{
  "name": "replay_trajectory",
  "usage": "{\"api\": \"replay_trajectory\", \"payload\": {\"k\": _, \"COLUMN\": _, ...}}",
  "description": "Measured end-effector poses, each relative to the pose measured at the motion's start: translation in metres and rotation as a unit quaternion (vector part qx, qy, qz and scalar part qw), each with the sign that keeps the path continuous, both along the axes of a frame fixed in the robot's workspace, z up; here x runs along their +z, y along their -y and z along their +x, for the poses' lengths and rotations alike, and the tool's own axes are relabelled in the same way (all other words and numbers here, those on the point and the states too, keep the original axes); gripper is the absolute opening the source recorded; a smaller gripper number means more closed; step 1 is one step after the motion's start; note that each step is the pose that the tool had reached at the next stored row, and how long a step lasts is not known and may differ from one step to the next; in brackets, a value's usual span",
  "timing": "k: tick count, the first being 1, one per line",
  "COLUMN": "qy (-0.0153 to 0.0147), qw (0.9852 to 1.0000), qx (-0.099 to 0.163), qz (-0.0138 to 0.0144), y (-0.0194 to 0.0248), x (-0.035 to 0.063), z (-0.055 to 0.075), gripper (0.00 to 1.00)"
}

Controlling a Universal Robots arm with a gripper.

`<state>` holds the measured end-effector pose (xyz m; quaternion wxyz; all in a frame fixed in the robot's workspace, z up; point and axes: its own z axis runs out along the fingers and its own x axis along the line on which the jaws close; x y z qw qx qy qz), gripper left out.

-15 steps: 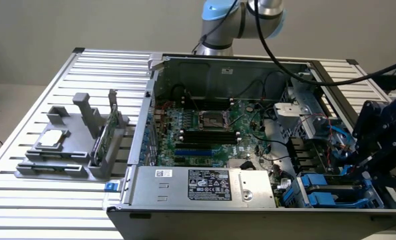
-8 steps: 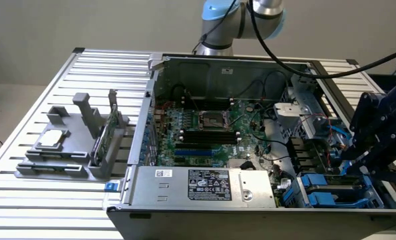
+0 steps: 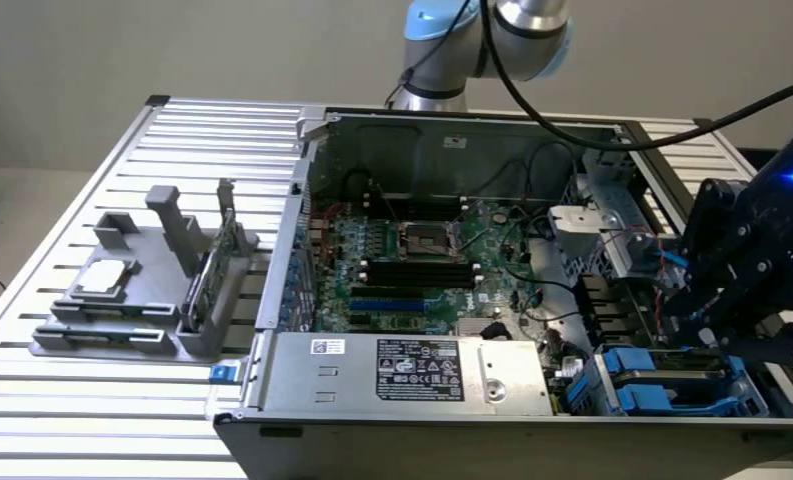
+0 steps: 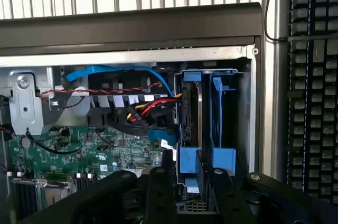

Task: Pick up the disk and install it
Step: 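Insert the first disk wire, then insert the second disk wire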

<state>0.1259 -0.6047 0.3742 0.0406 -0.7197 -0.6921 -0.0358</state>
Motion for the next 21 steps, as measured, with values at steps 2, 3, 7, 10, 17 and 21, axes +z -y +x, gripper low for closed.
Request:
{"api": "replay_trajectory", "payload": {"k": 2, "qy": 0.0, "qw": 1.0, "qx": 0.002, "qz": -0.0001, "y": -0.0001, "x": -0.0001, "z": -0.005, "gripper": 0.32}}
{"api": "replay_trajectory", "payload": {"k": 3, "qy": 0.0, "qw": 1.0, "qx": 0.003, "qz": 0.0, "y": -0.0003, "x": -0.0005, "z": -0.007, "gripper": 0.32}}
{"api": "replay_trajectory", "payload": {"k": 7, "qy": 0.0, "qw": 1.0, "qx": 0.007, "qz": -0.0002, "y": -0.003, "x": -0.0015, "z": -0.014, "gripper": 0.32}}
{"api": "replay_trajectory", "payload": {"k": 10, "qy": 0.0001, "qw": 1.0, "qx": 0.008, "qz": -0.0001, "y": -0.003, "x": -0.0014, "z": -0.015, "gripper": 0.32}}
{"api": "replay_trajectory", "payload": {"k": 17, "qy": 0.0002, "qw": 1.0, "qx": 0.008, "qz": 0.0, "y": -0.003, "x": -0.0014, "z": -0.015, "gripper": 0.32}}
{"api": "replay_trajectory", "payload": {"k": 21, "qy": 0.0002, "qw": 1.0, "qx": 0.008, "qz": -0.0003, "y": -0.0033, "x": -0.0014, "z": -0.015, "gripper": 0.32}}
